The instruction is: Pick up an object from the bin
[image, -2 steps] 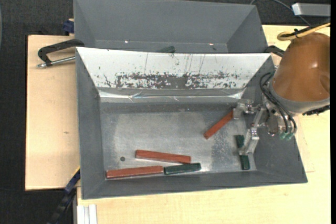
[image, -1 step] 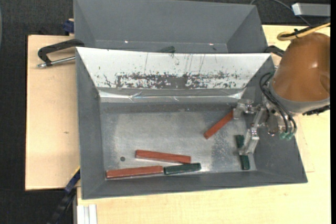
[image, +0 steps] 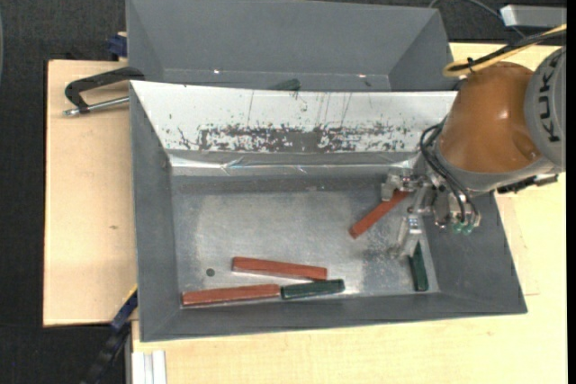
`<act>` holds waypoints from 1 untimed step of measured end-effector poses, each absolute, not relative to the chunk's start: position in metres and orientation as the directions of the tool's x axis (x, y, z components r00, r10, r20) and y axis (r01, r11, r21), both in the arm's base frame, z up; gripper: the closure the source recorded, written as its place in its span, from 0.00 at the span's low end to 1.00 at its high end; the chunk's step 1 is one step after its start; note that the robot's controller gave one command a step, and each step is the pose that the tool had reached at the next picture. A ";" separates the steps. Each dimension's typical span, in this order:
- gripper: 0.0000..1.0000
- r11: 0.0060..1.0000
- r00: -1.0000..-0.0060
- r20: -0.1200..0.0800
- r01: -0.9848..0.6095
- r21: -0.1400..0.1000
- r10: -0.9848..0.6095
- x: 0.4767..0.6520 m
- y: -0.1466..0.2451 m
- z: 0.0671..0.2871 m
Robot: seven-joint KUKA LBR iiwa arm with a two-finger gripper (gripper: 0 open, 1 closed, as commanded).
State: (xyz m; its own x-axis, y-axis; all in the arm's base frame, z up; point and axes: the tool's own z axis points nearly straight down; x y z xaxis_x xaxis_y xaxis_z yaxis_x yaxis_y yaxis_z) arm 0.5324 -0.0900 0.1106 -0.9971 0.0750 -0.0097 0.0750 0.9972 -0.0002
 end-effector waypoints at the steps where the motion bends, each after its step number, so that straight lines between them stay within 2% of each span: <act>1: 0.00 1.000 -1.000 0.003 0.024 0.001 0.024 0.539 -0.061 0.087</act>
Offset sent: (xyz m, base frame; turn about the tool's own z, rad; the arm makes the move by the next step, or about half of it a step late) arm 0.0070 0.0411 -0.0269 -0.0472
